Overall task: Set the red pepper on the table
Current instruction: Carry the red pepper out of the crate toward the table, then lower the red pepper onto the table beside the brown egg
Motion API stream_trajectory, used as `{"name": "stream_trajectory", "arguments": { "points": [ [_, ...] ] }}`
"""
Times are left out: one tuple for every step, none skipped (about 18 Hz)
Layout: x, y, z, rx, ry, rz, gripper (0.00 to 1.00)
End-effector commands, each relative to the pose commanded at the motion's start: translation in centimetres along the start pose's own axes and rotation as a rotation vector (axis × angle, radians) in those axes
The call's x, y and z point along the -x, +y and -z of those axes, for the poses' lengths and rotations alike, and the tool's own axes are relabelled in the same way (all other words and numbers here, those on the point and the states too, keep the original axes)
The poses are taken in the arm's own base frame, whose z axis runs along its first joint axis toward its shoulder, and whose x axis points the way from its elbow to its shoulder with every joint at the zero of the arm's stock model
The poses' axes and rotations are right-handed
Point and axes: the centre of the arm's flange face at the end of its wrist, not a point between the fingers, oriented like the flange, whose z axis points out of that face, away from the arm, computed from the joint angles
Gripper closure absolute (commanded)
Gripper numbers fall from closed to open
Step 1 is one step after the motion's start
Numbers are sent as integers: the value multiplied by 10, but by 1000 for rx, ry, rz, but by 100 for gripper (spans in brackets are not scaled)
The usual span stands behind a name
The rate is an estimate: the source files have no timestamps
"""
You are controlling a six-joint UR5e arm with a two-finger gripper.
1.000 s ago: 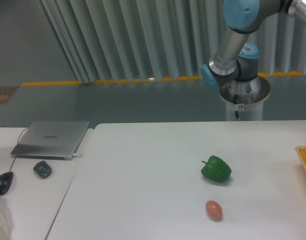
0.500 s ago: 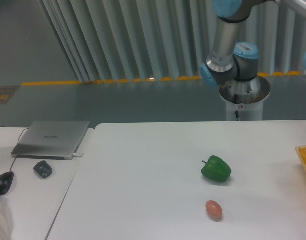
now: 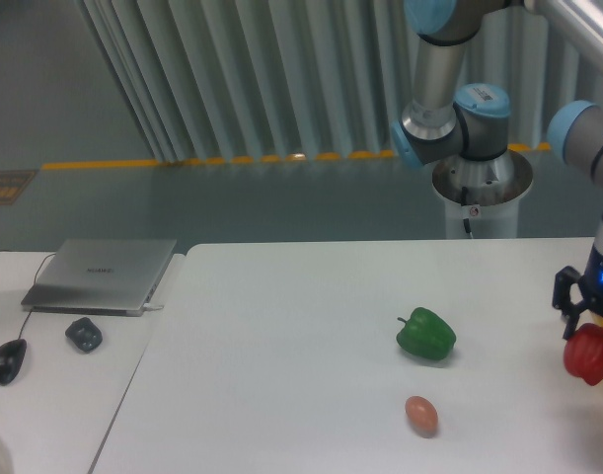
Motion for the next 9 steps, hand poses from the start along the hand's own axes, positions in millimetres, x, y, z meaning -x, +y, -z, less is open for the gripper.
{"name": "stream_trajectory", "arguments": {
  "points": [
    [-1, -2, -6, 0, 1, 15, 40],
    [-7, -6, -12, 5, -4, 26, 40],
    [-14, -12, -21, 29, -36, 29, 40],
    [-21, -18, -30, 59, -66, 9, 40],
    [-33, -25, -44, 118, -96, -19, 40],
    [-38, -28, -52, 146, -106, -23, 40],
    [-42, -30, -59, 165, -113, -24, 40],
    [-46, -34, -63, 169, -111, -24, 40],
    [-52, -36, -69, 171, -112, -32, 40]
  ]
}}
